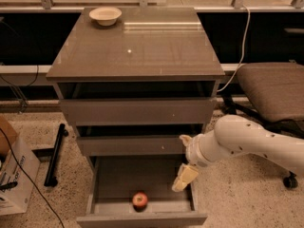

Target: Pick apple from bottom drawer and place on counter

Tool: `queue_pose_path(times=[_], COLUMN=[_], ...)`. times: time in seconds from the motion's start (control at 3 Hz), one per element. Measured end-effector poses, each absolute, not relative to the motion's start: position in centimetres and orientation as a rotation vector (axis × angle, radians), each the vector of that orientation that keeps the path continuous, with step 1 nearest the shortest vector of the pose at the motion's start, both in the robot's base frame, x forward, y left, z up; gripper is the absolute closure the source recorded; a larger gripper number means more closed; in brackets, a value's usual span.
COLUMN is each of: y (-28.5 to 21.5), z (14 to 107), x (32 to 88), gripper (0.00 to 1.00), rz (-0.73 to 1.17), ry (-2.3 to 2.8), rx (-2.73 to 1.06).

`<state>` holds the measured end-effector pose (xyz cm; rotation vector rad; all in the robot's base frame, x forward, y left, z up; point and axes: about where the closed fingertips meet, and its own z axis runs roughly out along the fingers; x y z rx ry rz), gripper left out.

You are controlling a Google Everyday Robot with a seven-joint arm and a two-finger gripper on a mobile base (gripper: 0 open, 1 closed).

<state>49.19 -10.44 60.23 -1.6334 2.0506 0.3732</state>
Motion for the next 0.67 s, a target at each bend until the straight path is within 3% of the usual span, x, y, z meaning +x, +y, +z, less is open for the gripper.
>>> queue_pose_path(times=[0.67], y=[-8.8], z=[52.1], x=[51.3], gripper=[0.0], rz=[0.527], ry=[1.983], rx=[-1.546])
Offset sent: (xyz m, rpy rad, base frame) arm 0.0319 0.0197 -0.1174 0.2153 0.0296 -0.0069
